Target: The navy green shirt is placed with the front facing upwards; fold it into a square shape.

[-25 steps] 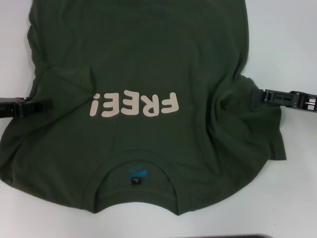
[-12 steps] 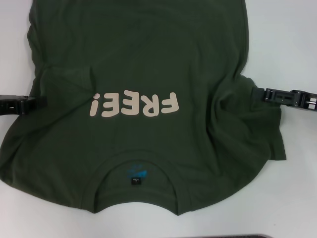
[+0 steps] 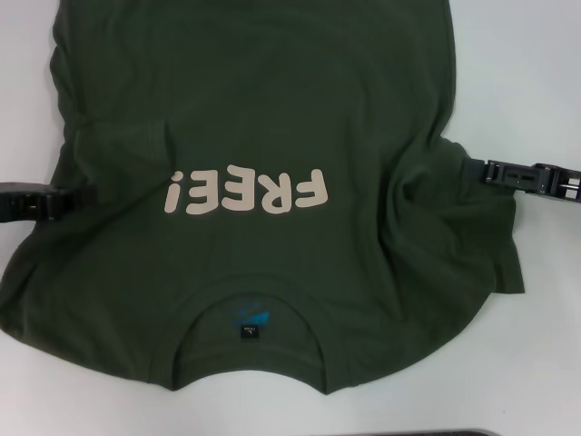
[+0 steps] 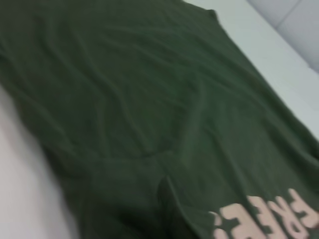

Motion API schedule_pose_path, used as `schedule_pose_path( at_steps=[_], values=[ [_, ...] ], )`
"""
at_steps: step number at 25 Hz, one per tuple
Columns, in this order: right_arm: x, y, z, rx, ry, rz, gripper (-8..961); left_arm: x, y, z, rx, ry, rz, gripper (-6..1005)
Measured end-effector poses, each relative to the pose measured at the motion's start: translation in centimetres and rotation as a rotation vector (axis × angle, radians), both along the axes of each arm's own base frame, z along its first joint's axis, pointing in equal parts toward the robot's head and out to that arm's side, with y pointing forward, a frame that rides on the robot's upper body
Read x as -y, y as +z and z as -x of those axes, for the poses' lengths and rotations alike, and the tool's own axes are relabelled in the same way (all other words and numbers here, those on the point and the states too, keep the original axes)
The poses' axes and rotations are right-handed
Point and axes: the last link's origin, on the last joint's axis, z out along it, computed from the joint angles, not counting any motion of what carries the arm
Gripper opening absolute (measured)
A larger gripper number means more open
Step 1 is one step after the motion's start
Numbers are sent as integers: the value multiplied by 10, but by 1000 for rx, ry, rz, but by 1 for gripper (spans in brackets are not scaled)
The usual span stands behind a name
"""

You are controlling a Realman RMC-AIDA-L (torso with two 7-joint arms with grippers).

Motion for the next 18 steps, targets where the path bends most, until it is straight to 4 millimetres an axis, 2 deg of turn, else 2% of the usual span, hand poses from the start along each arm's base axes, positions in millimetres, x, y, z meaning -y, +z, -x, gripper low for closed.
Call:
schedule_pose_path(
  at_steps=[8,18],
  values=[
    [0,-1,0,2,0,-2,928,8,-7,-9,56,-29,49,-1],
    [0,-2,0,2,0,-2,928,16,-13,-7,74,-22,64,-2]
  ],
)
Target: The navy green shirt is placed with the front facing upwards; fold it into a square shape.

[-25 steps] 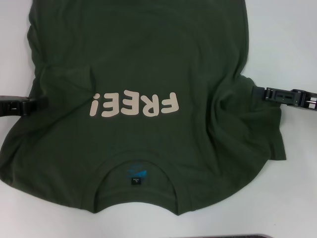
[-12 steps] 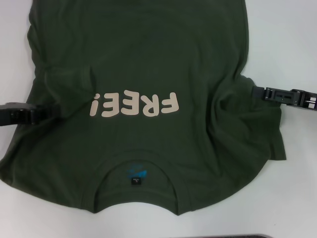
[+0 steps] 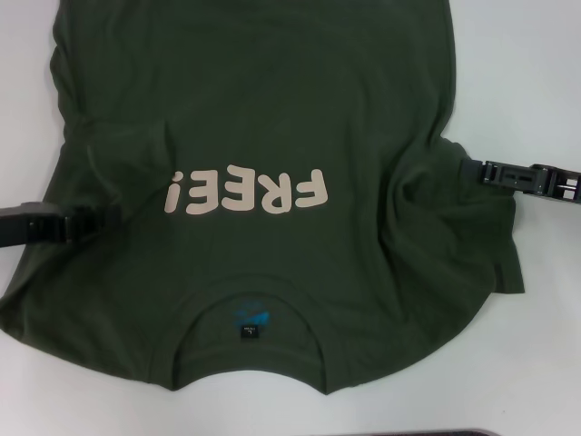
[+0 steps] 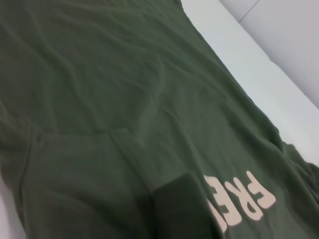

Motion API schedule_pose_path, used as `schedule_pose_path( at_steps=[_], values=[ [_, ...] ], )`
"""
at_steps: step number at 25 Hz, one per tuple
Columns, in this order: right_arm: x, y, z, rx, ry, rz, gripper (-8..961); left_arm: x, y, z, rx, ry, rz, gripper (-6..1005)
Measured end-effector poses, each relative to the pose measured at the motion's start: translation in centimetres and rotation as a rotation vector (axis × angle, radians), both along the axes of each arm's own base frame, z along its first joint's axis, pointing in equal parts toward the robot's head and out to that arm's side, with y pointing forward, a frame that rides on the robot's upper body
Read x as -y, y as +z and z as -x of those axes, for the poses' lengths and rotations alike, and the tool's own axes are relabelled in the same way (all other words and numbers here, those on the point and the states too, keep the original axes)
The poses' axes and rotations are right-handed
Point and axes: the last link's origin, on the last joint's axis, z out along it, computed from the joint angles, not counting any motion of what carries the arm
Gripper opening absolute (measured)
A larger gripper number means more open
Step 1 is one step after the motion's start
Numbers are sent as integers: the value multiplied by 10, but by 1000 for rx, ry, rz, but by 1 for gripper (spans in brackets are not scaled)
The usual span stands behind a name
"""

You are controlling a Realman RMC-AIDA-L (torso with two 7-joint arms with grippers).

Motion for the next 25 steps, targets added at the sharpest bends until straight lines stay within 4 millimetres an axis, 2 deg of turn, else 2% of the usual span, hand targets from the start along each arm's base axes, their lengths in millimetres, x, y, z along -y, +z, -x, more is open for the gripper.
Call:
schedule_pose_path(
  at_steps=[2,10,21,25],
  values=[
    [0,0,0,0,0,0,928,2,-1,0,-8,-10,11,-2],
    [0,2,-1,-5,-9,-7,928,8,-8,-2,-22,-73,75,117],
    [0,3,-2,-7,-14,-14,928,10,-9,-8,-8,-112,97,566],
    [-1,5,-2,-9,-18,-21,928,7,-4,-8,3,-112,69,611]
  ],
)
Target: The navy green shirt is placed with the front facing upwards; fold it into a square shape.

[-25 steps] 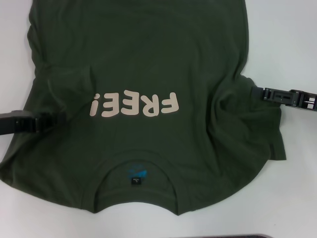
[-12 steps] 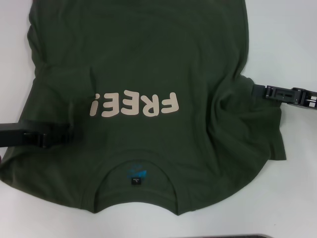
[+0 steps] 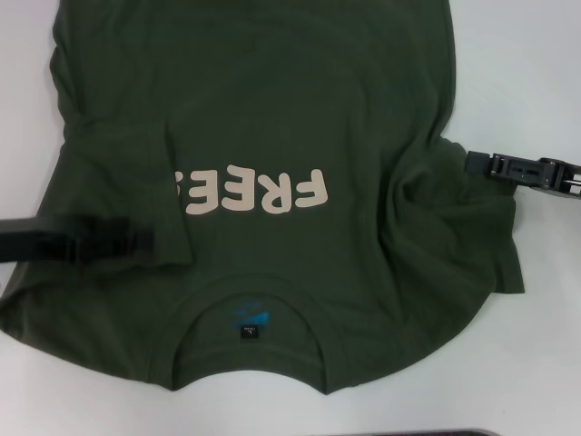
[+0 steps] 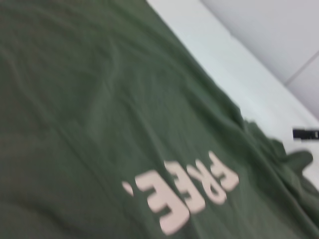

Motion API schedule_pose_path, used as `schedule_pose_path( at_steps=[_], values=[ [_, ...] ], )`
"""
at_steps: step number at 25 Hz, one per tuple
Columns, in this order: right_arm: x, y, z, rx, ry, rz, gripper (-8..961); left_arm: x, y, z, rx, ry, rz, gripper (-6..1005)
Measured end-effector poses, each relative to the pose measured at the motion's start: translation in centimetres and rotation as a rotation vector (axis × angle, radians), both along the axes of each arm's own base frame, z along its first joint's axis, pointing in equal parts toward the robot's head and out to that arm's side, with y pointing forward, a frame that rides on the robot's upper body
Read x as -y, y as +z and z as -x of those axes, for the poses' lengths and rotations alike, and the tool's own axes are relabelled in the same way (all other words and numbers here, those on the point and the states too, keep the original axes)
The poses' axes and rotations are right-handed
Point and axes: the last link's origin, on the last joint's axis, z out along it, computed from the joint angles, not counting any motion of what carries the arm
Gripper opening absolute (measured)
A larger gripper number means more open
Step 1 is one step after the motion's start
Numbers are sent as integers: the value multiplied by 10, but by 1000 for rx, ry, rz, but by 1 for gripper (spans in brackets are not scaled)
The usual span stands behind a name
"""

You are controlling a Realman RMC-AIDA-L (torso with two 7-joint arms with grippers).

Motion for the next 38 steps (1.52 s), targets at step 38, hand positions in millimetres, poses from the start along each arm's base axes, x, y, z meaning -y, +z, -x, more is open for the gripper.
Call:
schedule_pose_path(
  at_steps=[38],
  values=[
    [23,31,-28,25,-153,119,928,-30,26,-26,327,-33,-377,908]
  ],
)
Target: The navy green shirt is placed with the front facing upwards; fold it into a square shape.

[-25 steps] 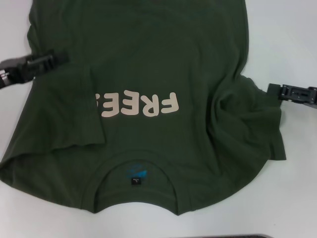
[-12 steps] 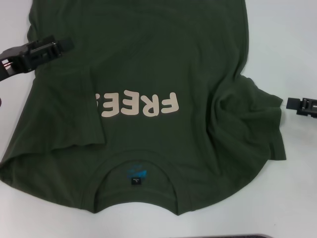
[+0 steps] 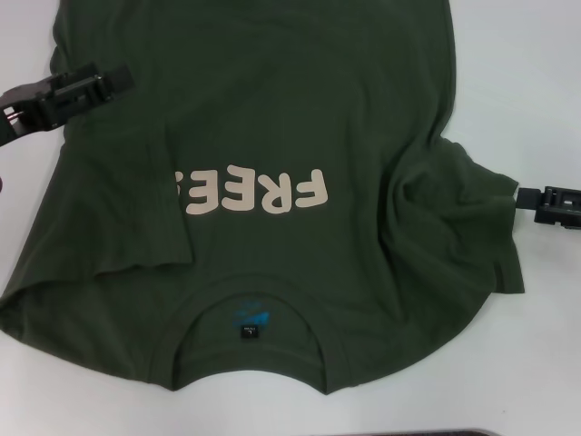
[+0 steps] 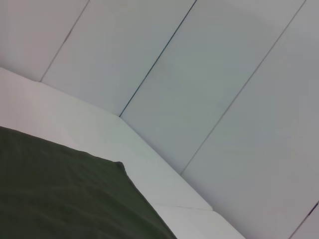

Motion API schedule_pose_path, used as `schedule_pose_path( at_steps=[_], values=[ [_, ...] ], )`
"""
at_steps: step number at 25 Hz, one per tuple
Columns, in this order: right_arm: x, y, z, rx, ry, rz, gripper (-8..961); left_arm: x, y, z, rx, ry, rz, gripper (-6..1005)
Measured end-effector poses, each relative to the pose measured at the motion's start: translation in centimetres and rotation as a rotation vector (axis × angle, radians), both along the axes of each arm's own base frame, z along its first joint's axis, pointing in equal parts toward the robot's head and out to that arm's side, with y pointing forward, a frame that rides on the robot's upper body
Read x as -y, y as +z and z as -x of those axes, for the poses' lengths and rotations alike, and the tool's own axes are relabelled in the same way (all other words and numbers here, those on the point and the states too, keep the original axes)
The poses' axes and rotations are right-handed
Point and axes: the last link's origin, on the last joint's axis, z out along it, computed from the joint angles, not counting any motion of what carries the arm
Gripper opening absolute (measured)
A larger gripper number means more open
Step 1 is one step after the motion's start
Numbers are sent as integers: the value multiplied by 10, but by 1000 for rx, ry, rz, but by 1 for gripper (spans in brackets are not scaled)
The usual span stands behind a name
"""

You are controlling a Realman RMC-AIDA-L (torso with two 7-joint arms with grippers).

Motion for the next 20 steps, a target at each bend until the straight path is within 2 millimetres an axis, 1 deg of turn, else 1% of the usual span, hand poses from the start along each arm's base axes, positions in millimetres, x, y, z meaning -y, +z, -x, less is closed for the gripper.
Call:
schedule_pose_path(
  at_steps=[14,20],
  values=[
    [-14,-23,13,-22,-2,4,928,-2,-3,3,-6,21,1,903],
    [-14,-31,16,-35,-5,12,928,-2,-3,3,-11,23,1,903]
  ],
)
